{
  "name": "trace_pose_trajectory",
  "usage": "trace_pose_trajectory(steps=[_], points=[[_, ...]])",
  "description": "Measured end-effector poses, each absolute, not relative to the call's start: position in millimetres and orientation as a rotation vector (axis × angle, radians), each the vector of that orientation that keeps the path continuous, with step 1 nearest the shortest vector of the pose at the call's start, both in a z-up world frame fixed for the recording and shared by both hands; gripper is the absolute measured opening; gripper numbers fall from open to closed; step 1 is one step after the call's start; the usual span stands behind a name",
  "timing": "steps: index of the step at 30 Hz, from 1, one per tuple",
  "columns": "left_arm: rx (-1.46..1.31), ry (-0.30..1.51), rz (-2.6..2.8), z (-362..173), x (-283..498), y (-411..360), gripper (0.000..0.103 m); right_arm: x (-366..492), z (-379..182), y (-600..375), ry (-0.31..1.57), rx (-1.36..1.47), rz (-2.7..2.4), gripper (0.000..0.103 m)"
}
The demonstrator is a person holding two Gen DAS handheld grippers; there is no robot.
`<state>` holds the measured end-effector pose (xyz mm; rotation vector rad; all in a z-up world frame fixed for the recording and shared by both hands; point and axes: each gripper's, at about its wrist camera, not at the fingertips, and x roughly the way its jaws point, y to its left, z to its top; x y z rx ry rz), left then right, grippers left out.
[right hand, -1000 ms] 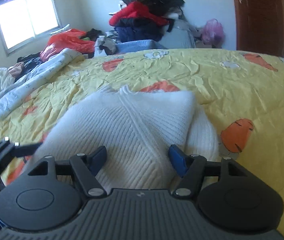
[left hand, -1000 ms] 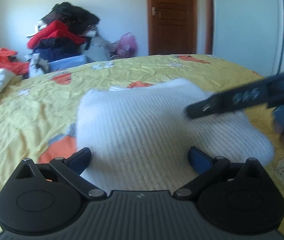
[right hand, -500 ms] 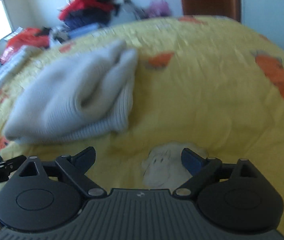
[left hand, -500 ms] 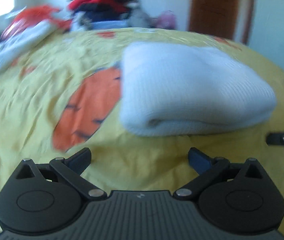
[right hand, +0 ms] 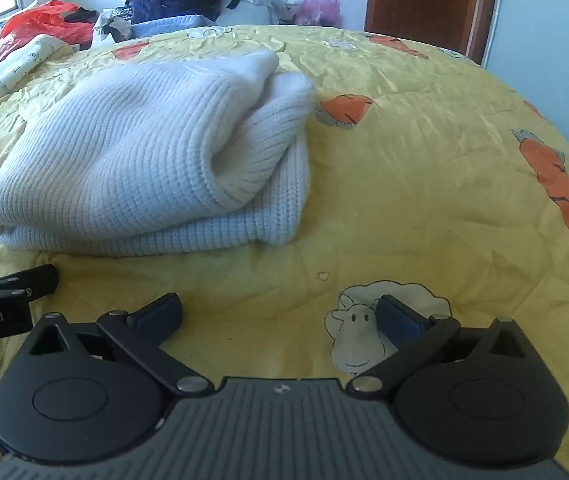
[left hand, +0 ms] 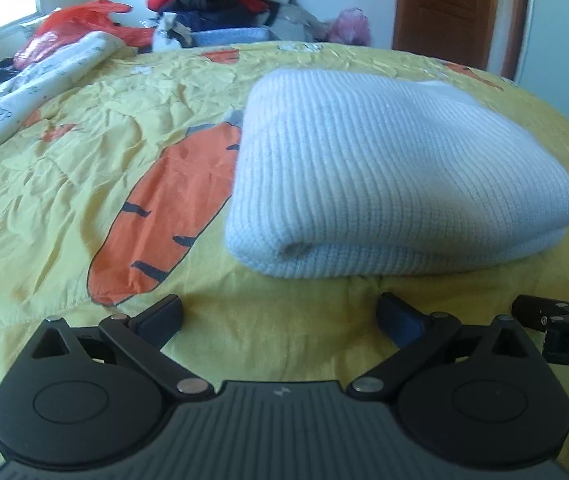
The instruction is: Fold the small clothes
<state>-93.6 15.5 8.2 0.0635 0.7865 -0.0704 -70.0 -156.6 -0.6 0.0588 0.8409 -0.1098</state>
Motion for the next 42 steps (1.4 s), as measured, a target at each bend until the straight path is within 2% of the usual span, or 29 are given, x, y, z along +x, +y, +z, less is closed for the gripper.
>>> trace_pose_trajectory(steps=[13, 42], points=[[0.063, 0.838, -0.070, 12.7, -87.9, 15.7, 0.103, -56.9, 0.5, -153.2, 0.904, 0.088, -0.142, 0.103], [0.066, 0.850, -0.075, 13.7, -87.2, 15.7, 0.103, -59.1, -1.1, -153.6, 0.886, 0.080, -0.133, 0.103]])
